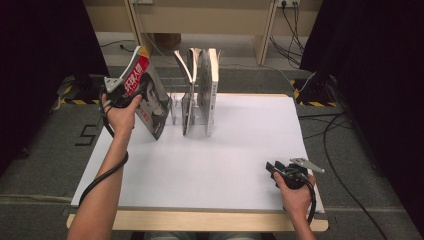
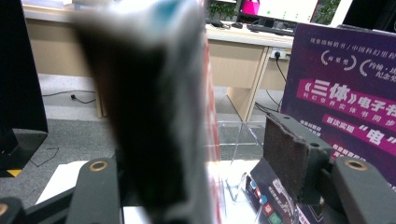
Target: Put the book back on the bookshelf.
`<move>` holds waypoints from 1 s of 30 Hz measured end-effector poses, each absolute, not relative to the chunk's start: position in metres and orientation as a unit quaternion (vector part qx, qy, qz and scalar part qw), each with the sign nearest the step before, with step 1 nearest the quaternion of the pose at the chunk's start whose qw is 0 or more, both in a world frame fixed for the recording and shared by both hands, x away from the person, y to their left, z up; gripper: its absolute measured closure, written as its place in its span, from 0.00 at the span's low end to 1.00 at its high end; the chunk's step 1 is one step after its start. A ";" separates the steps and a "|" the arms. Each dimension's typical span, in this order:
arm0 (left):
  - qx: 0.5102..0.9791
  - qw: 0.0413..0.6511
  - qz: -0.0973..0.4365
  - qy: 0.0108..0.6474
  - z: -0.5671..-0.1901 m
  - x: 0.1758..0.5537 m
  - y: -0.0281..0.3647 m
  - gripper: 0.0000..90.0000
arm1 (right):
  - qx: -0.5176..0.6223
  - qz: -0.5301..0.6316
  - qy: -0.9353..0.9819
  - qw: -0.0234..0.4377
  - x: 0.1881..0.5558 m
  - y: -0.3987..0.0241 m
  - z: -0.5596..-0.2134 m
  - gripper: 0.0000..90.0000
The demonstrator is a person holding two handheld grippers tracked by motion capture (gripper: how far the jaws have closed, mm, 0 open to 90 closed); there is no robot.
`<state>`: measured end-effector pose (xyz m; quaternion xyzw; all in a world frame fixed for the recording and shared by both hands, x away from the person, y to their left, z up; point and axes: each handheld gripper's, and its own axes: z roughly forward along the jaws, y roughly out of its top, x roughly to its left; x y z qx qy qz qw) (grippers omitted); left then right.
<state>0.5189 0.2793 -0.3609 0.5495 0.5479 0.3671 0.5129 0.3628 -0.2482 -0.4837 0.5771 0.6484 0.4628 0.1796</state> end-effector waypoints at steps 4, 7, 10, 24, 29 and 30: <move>0.556 0.511 0.365 0.545 -0.364 0.517 0.279 0.41 | 0.574 0.462 0.651 0.180 0.365 -0.249 -0.484 0.63; 0.556 0.513 0.362 0.545 -0.364 0.516 0.278 0.41 | 0.573 0.462 0.652 0.181 0.365 -0.249 -0.485 0.63; 0.558 0.511 0.364 0.543 -0.363 0.514 0.277 0.40 | 0.573 0.462 0.653 0.182 0.364 -0.250 -0.484 0.63; 0.565 0.509 0.365 0.537 -0.360 0.502 0.283 0.40 | 0.578 0.461 0.648 0.184 0.362 -0.248 -0.482 0.63; 0.569 0.508 0.366 0.533 -0.359 0.496 0.284 0.39 | 0.573 0.460 0.651 0.189 0.361 -0.247 -0.481 0.63; 0.570 0.508 0.365 0.532 -0.358 0.495 0.284 0.39 | 0.572 0.460 0.651 0.191 0.361 -0.247 -0.481 0.63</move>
